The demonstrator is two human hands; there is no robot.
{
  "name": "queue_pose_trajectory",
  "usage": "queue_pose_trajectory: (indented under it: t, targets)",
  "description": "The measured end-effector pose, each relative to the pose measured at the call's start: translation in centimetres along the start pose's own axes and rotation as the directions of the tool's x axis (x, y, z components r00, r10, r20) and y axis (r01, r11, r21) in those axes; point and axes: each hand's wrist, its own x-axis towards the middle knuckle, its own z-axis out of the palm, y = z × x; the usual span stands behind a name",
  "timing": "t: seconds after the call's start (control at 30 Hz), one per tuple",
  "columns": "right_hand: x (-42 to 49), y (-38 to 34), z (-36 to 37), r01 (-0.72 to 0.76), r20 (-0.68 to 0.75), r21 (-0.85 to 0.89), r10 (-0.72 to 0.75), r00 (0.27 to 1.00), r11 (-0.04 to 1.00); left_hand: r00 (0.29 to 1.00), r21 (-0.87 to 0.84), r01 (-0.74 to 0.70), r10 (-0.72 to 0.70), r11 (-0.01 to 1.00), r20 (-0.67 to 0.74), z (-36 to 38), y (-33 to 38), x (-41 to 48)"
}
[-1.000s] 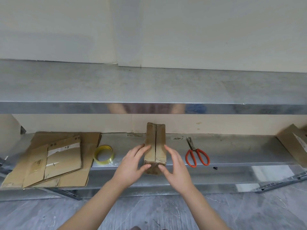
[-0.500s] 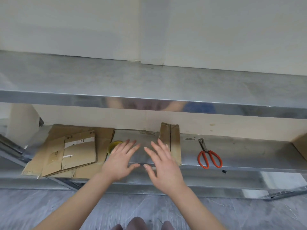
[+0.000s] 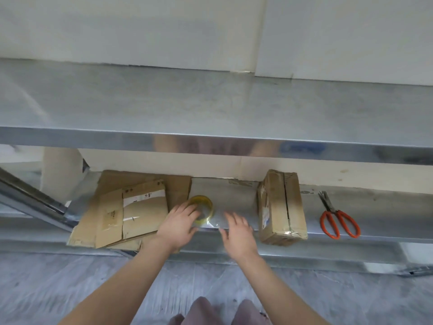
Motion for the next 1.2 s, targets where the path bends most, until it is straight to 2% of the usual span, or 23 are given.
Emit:
queue_pose_trajectory:
  t: [0.13,0.23,0.4,0.53,0.63,0.7,0.87,1.03,1.1,1.2]
  targets:
    - [2.0,-0.1,0.0,-0.02,-0.004,-0.041,0.019,1.0,0.999,0.998,-0.047,-0.014,0.011,0.999,-0.068,0.7,0.1,1.0]
    - [3.1,-0.3,0.0,-0.011,-0.016,-0.029,0.011,1.0,1.0,0.998,-0.102,0.014,-0.02,0.995,-0.056,1.0,-0.3,1.5]
    - [3.7,-0.6,0.0,-0.007,0.003,-0.032,0.007,1.0,0.999,0.999,-0.122,-0.013,0.007,0.992,-0.054,0.6,-0.8,1.7]
    - [1.7,-0.8,-0.6,0.028,-0.08,0.082,-0.022,0.997,0.996,0.995,-0.173,-0.033,0.017,0.984,-0.095,-0.9,-0.8,1.2]
    - [-0.2,-1.6,-2.0,0.092,-0.168,0.135,-0.068,0.983,0.987,0.99,-0.324,-0.041,-0.004,0.945,-0.138,-2.7,-0.7,-0.1]
    - [-1.6,-1.9,-3.3,0.064,-0.197,0.21,-0.022,0.98,0.976,0.991,-0.43,-0.07,0.012,0.9,-0.137,-4.1,-0.4,-1.1]
    - [-4.9,-0.9,-6.2,-0.042,-0.107,0.351,0.085,0.991,0.935,0.98,-0.486,-0.17,0.097,0.857,-0.171,-7.4,2.6,-3.2]
    - [-8.5,1.7,-9.1,0.044,-0.1,0.423,-0.001,0.995,0.905,0.965,-0.469,-0.259,0.209,0.844,-0.158,-9.8,6.9,-5.3]
    - [-9.9,2.9,-10.3,0.099,-0.106,0.403,-0.061,0.992,0.91,0.97,-0.464,-0.239,0.189,0.853,-0.153,-10.1,8.4,-5.7]
    - [-11.5,4.4,-11.7,0.111,-0.089,0.395,-0.083,0.993,0.912,0.983,-0.52,-0.141,0.056,0.842,-0.175,-10.4,10.7,-5.5]
